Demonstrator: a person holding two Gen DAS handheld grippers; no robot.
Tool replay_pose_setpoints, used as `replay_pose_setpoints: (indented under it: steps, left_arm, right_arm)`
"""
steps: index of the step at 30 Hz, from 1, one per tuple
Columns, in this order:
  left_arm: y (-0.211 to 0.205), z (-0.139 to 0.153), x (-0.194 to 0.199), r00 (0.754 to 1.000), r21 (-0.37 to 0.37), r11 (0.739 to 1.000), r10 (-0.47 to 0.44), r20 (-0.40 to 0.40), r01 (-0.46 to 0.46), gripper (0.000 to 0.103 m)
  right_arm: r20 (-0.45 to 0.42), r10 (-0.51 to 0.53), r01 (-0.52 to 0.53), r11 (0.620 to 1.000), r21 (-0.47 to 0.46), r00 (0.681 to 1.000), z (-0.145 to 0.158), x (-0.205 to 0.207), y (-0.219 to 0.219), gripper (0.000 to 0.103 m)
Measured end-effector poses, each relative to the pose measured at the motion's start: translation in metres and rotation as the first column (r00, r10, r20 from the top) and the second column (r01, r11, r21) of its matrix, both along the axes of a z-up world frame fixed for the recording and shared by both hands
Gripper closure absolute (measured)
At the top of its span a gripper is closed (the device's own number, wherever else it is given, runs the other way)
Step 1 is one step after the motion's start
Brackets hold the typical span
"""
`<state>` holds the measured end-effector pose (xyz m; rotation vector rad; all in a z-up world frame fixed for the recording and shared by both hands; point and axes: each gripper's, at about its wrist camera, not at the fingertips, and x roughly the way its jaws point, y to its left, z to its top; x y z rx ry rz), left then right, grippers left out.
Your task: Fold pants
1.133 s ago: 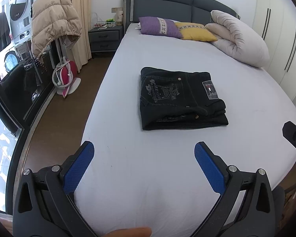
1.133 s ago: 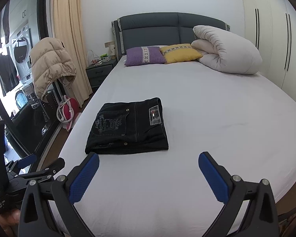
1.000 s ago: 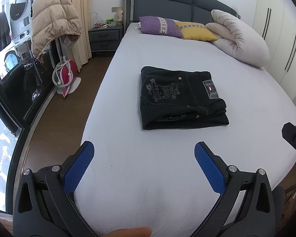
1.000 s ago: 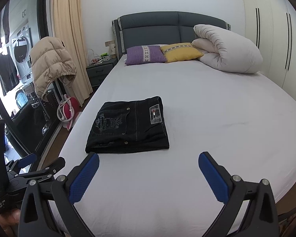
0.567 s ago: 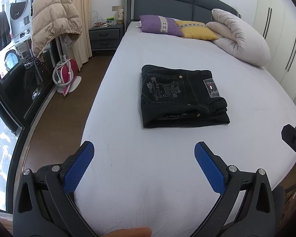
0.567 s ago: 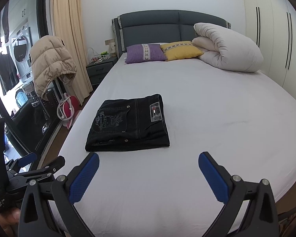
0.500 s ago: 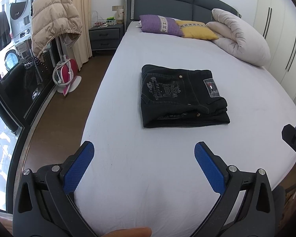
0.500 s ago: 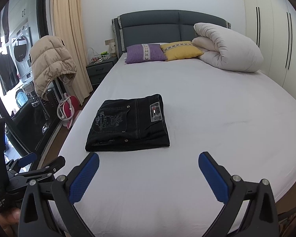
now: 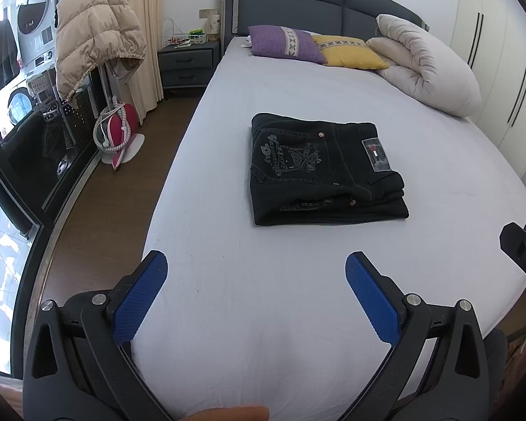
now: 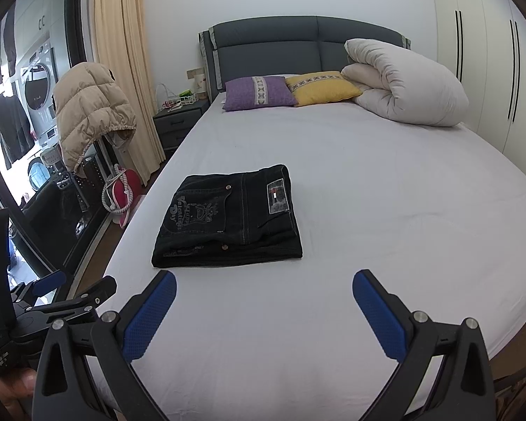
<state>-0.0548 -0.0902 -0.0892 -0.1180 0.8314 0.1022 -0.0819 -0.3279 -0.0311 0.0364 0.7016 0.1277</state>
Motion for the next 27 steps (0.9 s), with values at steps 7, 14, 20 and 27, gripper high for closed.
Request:
replay_pose_setpoints:
  steps: [7,14,20,27]
  left_arm:
    - [-0.0002,-0.0010,0.0002,1.000,0.000,1.000,0.002,-0.002,-0.002,0.000]
    - [-0.0005,-0.0015,0.0003,1.000,-0.001,1.000,0.003,-0.003,-0.003,0.000]
    - [-0.0011,-0.0037,-0.0002,1.000,-0.001,1.000,0.003,-0.007,-0.003,0.000]
    - [-0.0005,-0.0051,-0.0007,1.000,0.002,1.000,0.007,-0.006,-0.007,0.000]
  right_arm:
    - [-0.004,0.003,-0.003,1.000,0.001,1.000,-0.0012,0.0002,0.0003,0.000]
    - [-0.008,0.007,-0.007,1.000,0.005,1.000,-0.0017,0.0008,0.0004,0.000]
    - [-0.012,0.010,-0.010,1.000,0.005,1.000,-0.0019,0.0020,0.0012,0.000]
    - [-0.013,0.010,-0.010,1.000,0.007,1.000,-0.0022,0.0021,0.0014,0.000]
